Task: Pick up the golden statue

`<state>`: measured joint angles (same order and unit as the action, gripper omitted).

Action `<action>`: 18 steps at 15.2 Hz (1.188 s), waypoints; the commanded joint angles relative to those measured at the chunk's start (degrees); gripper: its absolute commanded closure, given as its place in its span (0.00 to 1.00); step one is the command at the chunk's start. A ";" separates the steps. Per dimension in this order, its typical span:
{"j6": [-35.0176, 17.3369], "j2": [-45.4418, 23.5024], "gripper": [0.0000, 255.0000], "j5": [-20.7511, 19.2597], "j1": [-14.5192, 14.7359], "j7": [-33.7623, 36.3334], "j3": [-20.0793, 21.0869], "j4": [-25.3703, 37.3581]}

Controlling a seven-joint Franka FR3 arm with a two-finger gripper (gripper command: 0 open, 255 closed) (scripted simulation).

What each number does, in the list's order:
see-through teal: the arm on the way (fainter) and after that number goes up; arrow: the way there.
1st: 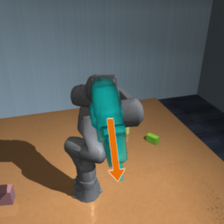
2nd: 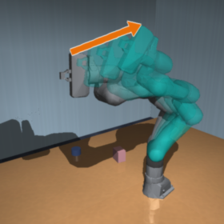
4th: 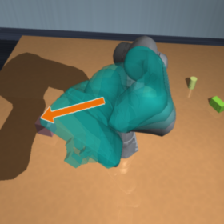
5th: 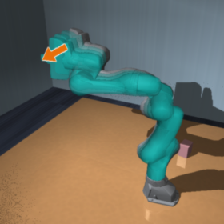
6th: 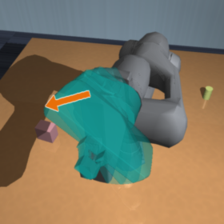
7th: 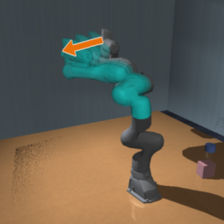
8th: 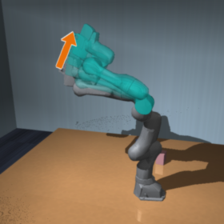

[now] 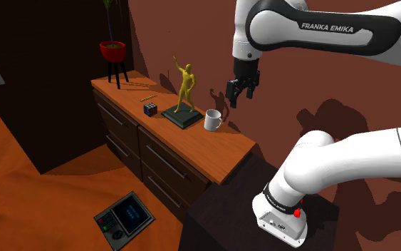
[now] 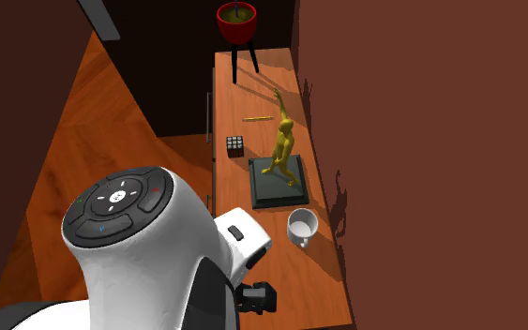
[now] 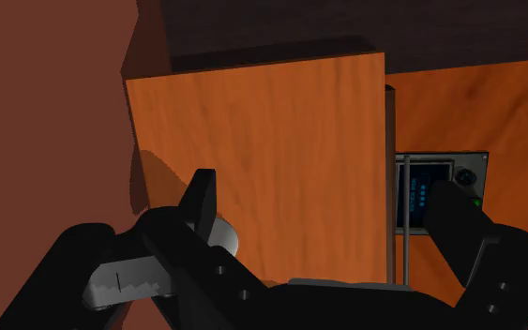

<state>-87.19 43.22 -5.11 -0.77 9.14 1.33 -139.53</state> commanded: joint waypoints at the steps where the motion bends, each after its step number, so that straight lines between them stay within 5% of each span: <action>1: 0.00 0.00 0.00 0.00 0.00 0.00 0.00 0.00; 9: -8.21 -17.47 0.00 -0.20 -2.20 1.65 -1.96 11.15; 18: -11.87 -36.40 0.00 0.93 -4.07 2.63 -4.25 28.55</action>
<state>-98.70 8.92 -4.36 -4.62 11.73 -2.63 -112.98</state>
